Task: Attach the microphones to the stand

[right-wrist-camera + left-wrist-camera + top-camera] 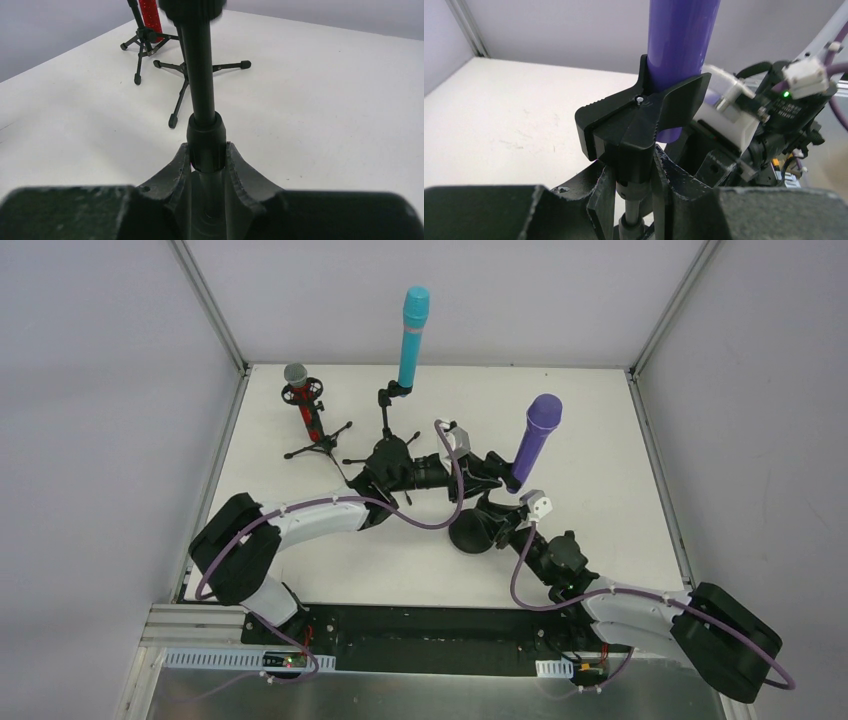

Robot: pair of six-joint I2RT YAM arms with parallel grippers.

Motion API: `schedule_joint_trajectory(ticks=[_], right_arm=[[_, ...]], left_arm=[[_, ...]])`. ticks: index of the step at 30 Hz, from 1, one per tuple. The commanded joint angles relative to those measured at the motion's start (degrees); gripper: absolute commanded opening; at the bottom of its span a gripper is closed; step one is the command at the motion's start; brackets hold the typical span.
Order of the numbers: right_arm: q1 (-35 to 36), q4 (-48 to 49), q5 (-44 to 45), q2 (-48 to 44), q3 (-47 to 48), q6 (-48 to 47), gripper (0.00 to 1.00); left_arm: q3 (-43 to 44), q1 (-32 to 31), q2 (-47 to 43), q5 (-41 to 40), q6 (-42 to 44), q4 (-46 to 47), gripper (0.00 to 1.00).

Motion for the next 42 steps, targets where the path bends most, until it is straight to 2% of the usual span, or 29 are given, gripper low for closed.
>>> schedule_joint_trajectory(ticks=[1, 11, 16, 32, 37, 42], right_arm=[[-0.6, -5.4, 6.6, 2.3, -1.4, 0.2, 0.0], [-0.2, -5.0, 8.3, 4.8, -1.4, 0.6, 0.0], [-0.1, -4.9, 8.6, 5.7, -1.4, 1.1, 0.0], [0.5, -3.9, 8.5, 9.1, 0.6, 2.3, 0.0], [0.8, -3.7, 8.5, 9.7, 0.6, 2.8, 0.0], [0.9, -4.8, 8.5, 9.5, 1.3, 3.0, 0.0]], left_arm=[[8.2, -0.6, -9.4, 1.4, 0.9, 9.0, 0.0], [9.2, -0.5, -12.8, -0.1, 2.5, 8.5, 0.0], [10.1, -0.5, -14.8, -0.6, 4.5, 5.5, 0.0], [14.7, -0.6, -16.1, -1.8, 6.9, 1.4, 0.0], [12.9, -0.5, -16.6, -3.2, 6.9, 1.6, 0.0], [7.4, -0.5, -18.9, -5.3, 9.8, 0.6, 0.02]])
